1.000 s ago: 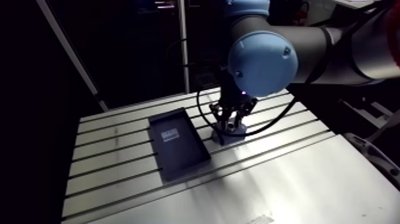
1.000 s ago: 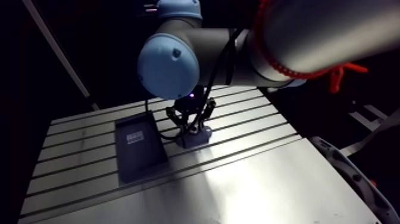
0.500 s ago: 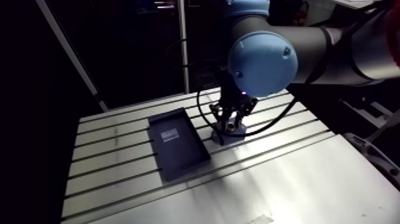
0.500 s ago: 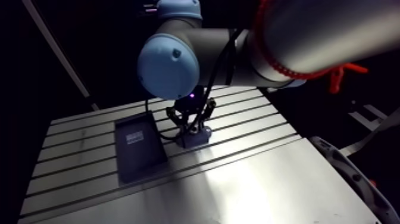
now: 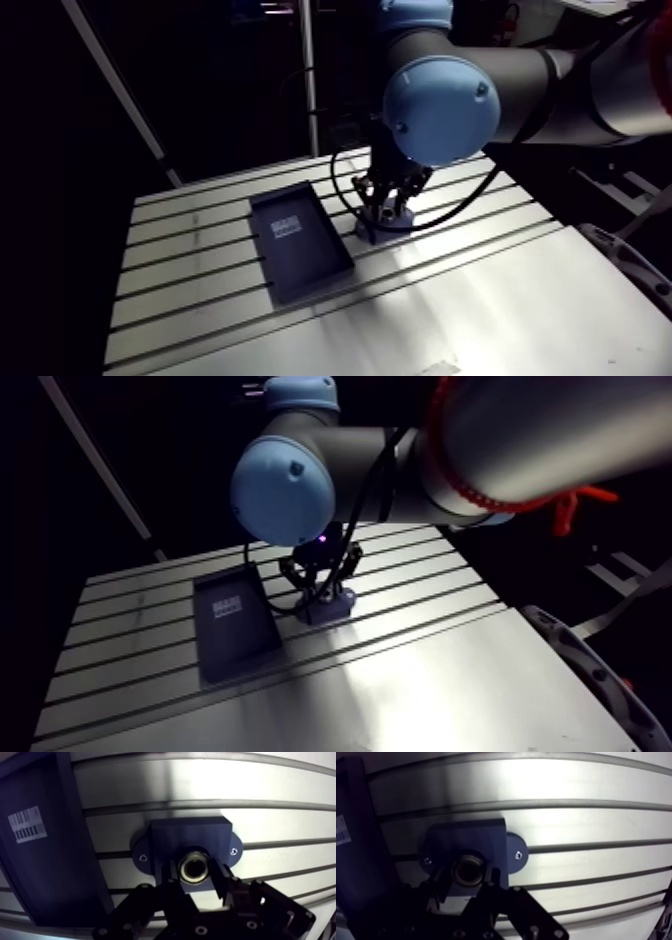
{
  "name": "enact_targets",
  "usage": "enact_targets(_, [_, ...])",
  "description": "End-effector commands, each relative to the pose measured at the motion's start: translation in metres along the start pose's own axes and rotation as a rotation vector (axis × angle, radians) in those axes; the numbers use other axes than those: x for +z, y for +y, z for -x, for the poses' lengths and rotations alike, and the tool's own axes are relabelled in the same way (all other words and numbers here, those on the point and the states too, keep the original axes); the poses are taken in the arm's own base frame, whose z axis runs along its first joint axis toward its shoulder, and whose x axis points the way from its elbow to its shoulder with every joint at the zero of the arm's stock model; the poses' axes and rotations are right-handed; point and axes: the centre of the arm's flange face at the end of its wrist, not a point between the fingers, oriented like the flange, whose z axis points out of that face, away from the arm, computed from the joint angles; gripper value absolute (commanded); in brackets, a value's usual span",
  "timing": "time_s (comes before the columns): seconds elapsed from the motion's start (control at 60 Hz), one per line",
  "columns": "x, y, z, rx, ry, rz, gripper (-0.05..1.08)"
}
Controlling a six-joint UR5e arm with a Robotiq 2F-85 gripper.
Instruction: Pick up the bearing and press it into the housing until flush.
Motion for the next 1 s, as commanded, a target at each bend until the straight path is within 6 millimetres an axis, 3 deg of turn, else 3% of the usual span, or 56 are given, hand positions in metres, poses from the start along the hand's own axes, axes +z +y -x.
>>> enact_targets(0.017, [-0.0001, 0.0006, -0.0002, 0.001, 0.001, 0.0, 0.65])
enact_targets(1.0, [-0.0007, 0.0019, -0.0014, 0.006, 0.004, 0.001, 0.65])
